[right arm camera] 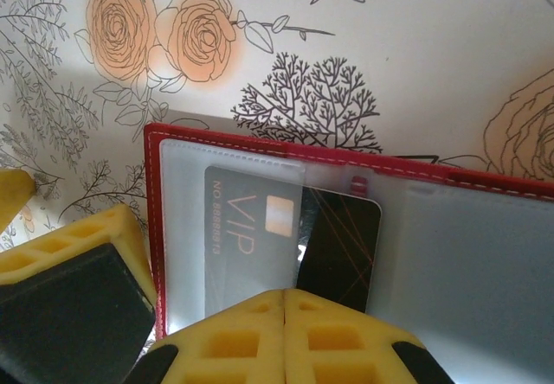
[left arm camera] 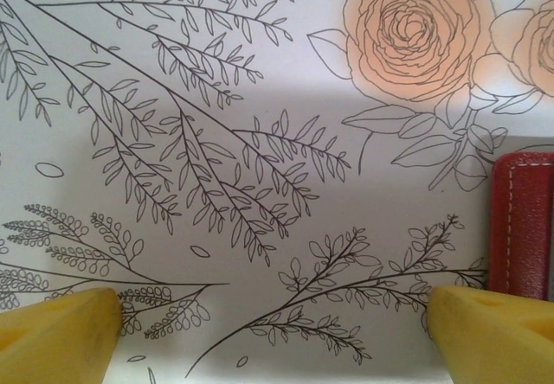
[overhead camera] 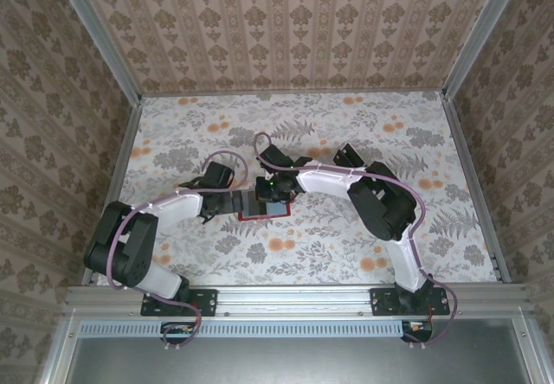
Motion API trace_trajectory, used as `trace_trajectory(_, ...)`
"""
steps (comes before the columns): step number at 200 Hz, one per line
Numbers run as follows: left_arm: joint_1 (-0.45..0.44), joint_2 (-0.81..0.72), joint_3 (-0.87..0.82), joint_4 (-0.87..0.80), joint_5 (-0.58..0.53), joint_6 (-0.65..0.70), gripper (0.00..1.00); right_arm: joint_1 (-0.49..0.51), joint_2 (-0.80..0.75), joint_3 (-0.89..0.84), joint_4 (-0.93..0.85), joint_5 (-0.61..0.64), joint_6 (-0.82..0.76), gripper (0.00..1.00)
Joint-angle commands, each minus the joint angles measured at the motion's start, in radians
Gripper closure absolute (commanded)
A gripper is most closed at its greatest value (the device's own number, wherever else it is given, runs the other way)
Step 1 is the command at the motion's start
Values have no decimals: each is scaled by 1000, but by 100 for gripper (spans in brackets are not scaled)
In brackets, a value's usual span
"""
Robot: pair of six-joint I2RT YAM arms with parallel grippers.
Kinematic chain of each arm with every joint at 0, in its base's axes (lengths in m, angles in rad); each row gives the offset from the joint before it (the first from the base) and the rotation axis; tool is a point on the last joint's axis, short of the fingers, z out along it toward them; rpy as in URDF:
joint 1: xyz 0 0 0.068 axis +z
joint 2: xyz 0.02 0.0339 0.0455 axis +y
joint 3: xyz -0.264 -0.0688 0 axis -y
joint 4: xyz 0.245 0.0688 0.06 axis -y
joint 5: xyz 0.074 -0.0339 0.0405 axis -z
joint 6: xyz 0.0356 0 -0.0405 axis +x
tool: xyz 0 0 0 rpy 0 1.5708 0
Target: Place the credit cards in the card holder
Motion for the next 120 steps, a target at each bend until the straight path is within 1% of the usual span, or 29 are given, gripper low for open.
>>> trace_trajectory(1,-10,-37,-27,-16,42,-24,0,5,-65,-8,-10,17,0,91)
trace_trajectory(18,-8,-45,-22,-28,41,-18,0,3,-87,-22,-33,51,-14,91)
trace_trajectory(50,-6,-24,-22,-26,43,-16,0,2,-84,-27,-96,104,-41,91)
trace_trajectory(120,-6,21,-29,-6,39,-12,0,1,-36,-26,-109,107,-48,92)
